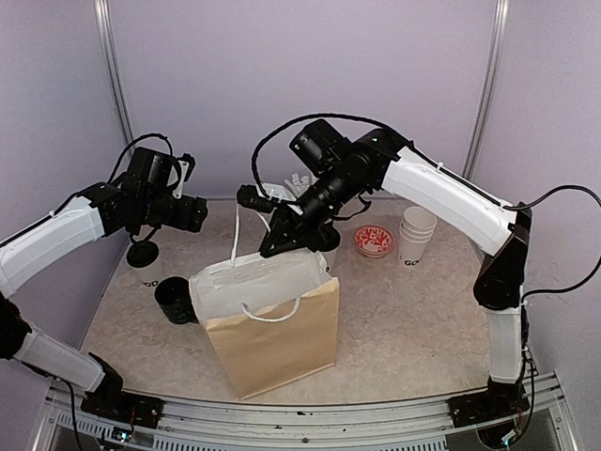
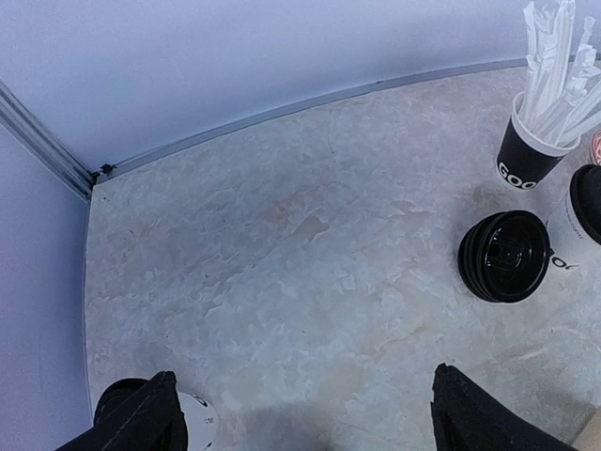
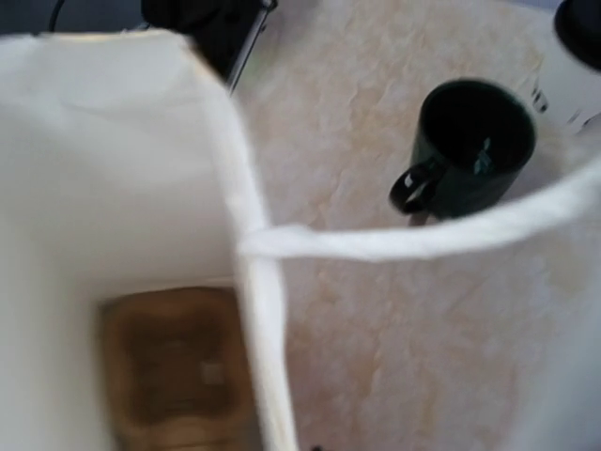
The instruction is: Pack the takeout coffee
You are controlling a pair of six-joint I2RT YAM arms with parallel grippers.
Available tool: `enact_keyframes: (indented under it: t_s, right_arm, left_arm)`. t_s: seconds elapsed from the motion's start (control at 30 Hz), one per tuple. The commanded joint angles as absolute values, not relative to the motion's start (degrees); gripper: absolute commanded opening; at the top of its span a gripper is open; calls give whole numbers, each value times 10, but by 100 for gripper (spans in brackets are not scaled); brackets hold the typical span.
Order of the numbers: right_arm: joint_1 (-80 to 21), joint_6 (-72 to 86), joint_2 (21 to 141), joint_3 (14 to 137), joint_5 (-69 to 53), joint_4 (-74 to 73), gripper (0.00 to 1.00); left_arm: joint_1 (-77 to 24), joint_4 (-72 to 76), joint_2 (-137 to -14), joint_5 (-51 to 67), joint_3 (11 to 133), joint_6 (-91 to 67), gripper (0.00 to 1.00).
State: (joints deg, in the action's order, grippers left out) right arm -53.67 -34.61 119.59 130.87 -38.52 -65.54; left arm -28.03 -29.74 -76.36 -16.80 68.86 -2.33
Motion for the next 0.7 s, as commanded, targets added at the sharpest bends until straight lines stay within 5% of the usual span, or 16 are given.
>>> enact_keyframes:
  t_s: [0.0,0.2,0.43,0.67]
  right_arm:
    - [-534,-318,1211,1335,-379,-626,0]
    - [-509,-308,1210,1327,-372,-622,0]
    - [-478,-291,1204,1327,-372,-597,49]
    - [-459,-327,1118,1286,-315,-620,69]
  left_arm:
    - [-273,-301,-762,-169,712,-18,89]
    - [-272,-299,-772,-154,714,-15,89]
    - [-272,-289,-781,-153,708,-12,89]
    - [-259,-274,-762,-164,708,-5,89]
